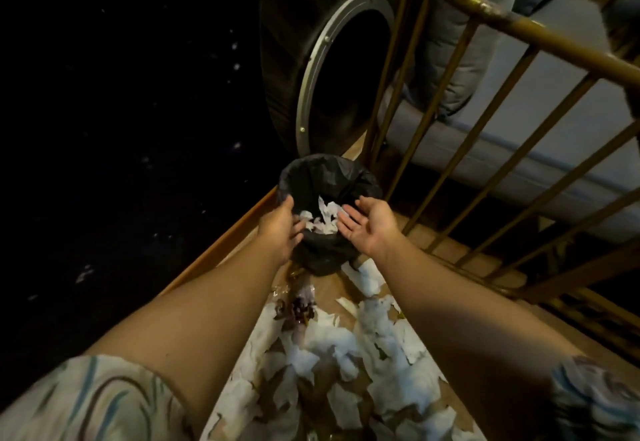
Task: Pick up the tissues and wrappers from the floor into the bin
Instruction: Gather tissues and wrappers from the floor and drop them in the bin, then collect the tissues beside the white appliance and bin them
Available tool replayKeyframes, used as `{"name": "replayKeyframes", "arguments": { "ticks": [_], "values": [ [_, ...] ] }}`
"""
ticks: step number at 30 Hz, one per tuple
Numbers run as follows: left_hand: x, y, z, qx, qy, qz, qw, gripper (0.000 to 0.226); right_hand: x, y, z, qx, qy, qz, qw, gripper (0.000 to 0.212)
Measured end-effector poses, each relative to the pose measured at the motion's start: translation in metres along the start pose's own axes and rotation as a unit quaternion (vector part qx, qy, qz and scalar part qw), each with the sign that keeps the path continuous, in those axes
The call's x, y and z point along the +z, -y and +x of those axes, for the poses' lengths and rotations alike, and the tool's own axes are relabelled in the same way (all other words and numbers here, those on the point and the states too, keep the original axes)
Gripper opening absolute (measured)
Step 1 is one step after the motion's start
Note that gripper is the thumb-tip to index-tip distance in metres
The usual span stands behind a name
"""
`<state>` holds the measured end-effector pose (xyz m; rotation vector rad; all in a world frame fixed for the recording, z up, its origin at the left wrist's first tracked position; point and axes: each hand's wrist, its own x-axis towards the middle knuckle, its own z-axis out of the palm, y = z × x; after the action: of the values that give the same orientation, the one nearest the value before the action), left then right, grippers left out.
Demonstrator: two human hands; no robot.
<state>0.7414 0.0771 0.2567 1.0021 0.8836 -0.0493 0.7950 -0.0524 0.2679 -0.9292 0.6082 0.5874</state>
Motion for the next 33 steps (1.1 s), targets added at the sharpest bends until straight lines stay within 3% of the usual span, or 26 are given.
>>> {"name": "replayKeyframes", "arguments": {
  "ticks": [4, 9, 15, 19, 26, 33],
  "values": [
    [-0.039, 0.027, -0.044, 0.003, -0.054, 0.058, 0.997, 0.014, -0.003, -0.041, -0.020, 0.015, 0.002, -0.099, 0.995, 0.034],
    [-0.111, 0.080, -0.078, 0.037, -0.129, 0.075, 0.988, 0.010, -0.002, -0.109, -0.050, 0.045, 0.022, -0.214, 0.976, 0.011],
    [-0.193, 0.153, -0.081, 0.132, -0.213, 0.156, 0.956, 0.017, -0.017, -0.205, -0.065, 0.032, 0.052, -0.323, 0.945, 0.021],
    [-0.248, 0.221, -0.055, 0.147, -0.246, 0.172, 0.943, 0.024, -0.036, -0.280, -0.049, -0.020, 0.055, -0.353, 0.934, 0.022],
    [-0.331, 0.306, -0.026, 0.201, -0.232, 0.232, 0.923, 0.018, -0.072, -0.394, -0.014, -0.048, 0.053, -0.377, 0.923, 0.015],
    [-0.406, 0.363, -0.042, 0.226, -0.255, 0.253, 0.906, 0.014, -0.087, -0.451, -0.020, -0.084, 0.094, -0.337, 0.933, 0.018]
  ]
}}
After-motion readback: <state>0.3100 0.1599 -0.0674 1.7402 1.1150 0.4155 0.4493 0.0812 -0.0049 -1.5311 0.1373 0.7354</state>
